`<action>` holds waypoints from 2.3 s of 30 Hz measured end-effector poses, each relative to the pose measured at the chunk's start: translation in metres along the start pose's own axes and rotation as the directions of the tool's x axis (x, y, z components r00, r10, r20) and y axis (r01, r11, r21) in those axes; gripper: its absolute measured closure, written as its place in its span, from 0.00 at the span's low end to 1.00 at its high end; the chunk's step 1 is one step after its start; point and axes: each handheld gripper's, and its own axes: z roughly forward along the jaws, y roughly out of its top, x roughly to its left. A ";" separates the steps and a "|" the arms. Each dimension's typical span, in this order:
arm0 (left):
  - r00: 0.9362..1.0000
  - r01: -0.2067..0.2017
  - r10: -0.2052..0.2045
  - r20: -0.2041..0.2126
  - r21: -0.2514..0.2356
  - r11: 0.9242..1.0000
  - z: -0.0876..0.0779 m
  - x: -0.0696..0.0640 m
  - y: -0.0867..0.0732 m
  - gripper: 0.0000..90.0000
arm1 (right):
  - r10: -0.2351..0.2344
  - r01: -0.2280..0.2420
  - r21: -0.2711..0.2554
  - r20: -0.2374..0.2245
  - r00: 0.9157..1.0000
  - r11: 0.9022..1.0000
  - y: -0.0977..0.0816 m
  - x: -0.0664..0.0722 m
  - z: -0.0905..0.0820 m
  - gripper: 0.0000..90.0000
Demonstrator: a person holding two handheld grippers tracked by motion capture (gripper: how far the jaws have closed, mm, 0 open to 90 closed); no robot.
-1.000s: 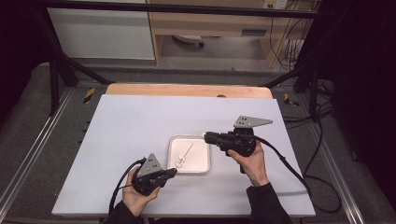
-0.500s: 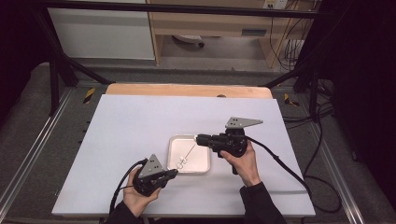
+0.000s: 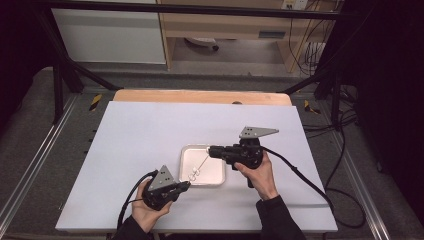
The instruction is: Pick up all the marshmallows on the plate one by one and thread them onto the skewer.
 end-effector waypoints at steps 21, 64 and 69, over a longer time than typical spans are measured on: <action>1.000 -0.016 0.017 -0.013 0.015 1.000 0.003 -0.001 -0.003 0.99 | 0.002 -0.001 0.018 -0.054 0.999 1.000 -0.008 0.005 0.007 0.91; 0.999 -0.016 0.016 -0.028 0.005 1.000 0.000 -0.002 -0.002 0.99 | -0.008 0.008 0.007 -0.078 0.997 1.000 -0.022 0.013 0.021 0.91; 0.999 -0.016 0.016 -0.029 -0.001 1.000 -0.001 -0.002 -0.001 0.99 | -0.007 0.008 0.005 -0.079 0.997 1.000 -0.023 0.013 0.022 0.91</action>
